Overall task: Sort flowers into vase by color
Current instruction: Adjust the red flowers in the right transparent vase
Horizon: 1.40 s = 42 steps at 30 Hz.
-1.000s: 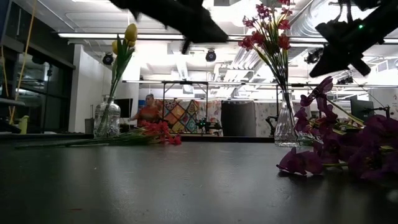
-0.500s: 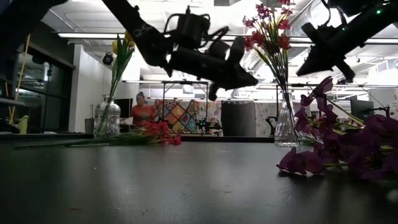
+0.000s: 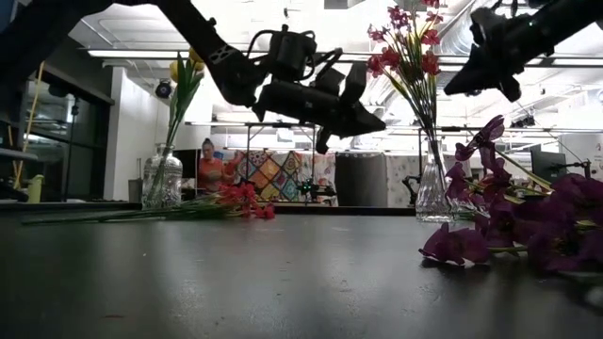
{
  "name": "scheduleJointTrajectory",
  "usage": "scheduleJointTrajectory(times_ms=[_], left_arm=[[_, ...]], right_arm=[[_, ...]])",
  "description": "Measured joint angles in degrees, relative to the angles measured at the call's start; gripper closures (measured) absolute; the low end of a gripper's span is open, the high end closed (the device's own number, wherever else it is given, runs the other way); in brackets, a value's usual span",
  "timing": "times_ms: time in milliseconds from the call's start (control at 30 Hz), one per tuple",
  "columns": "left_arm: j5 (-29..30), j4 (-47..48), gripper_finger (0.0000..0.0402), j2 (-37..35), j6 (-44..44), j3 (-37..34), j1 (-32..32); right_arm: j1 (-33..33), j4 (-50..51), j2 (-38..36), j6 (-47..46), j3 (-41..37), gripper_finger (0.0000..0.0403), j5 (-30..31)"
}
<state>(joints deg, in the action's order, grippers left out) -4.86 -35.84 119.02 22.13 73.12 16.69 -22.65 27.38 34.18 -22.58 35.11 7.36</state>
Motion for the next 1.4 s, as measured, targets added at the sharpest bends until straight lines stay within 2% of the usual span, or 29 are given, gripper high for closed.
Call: scheduleJointTrajectory(times_ms=[167, 433, 533, 633, 800, 933, 1000, 1100, 1233, 1400], left_arm=[[-0.1, 0.0, 0.0401, 0.0, -0.7, 0.0, 1.6], [-2.9, -0.1, 0.0401, 0.0, 0.8, 0.0, 3.0], [-3.8, -0.1, 0.0401, 0.0, 1.0, 0.0, 3.2], [-4.0, 0.0, 0.0401, 0.0, 1.7, 0.0, 3.2], [-7.6, 0.0, 0.0401, 0.0, 1.9, 0.0, 3.2], [-7.8, 0.0, 0.0401, 0.0, 1.9, 0.0, 3.2], [-7.8, 0.0, 0.0401, 0.0, 1.8, 0.0, 3.2], [-7.6, 0.0, 0.0401, 0.0, 1.8, 0.0, 3.2], [-7.9, 0.0, 0.0401, 0.0, 1.9, 0.0, 3.2], [-9.7, 0.0, 0.0401, 0.0, 3.3, 0.0, 3.2]], right_arm=[[-1.8, 1.6, 0.6, 3.5, -0.2, 0.0344, 1.1], [-8.5, 1.1, 4.4, 5.7, -0.3, 0.0193, 0.5], [-11.1, -2.1, 6.4, 8.7, -0.3, 0.0147, -4.7], [-13.0, -6.2, 8.0, 12.0, -0.3, 0.0124, -10.1], [-16.5, -8.6, 8.2, 14.1, -0.3, 0.0125, -14.4], [-19.0, -10.1, 8.6, 15.1, -0.3, 0.0137, -15.6], [-20.0, -13.4, 9.8, 15.0, -0.3, 0.0143, -18.1], [-20.4, -18.1, 13.0, 14.0, -0.3, 0.015, -21.0], [-20.4, -18.8, 16.5, 14.0, -0.3, 0.0158, -22.1], [-20.4, -22.1, 16.5, 15.0, -0.3, 0.0182, -22.9]])
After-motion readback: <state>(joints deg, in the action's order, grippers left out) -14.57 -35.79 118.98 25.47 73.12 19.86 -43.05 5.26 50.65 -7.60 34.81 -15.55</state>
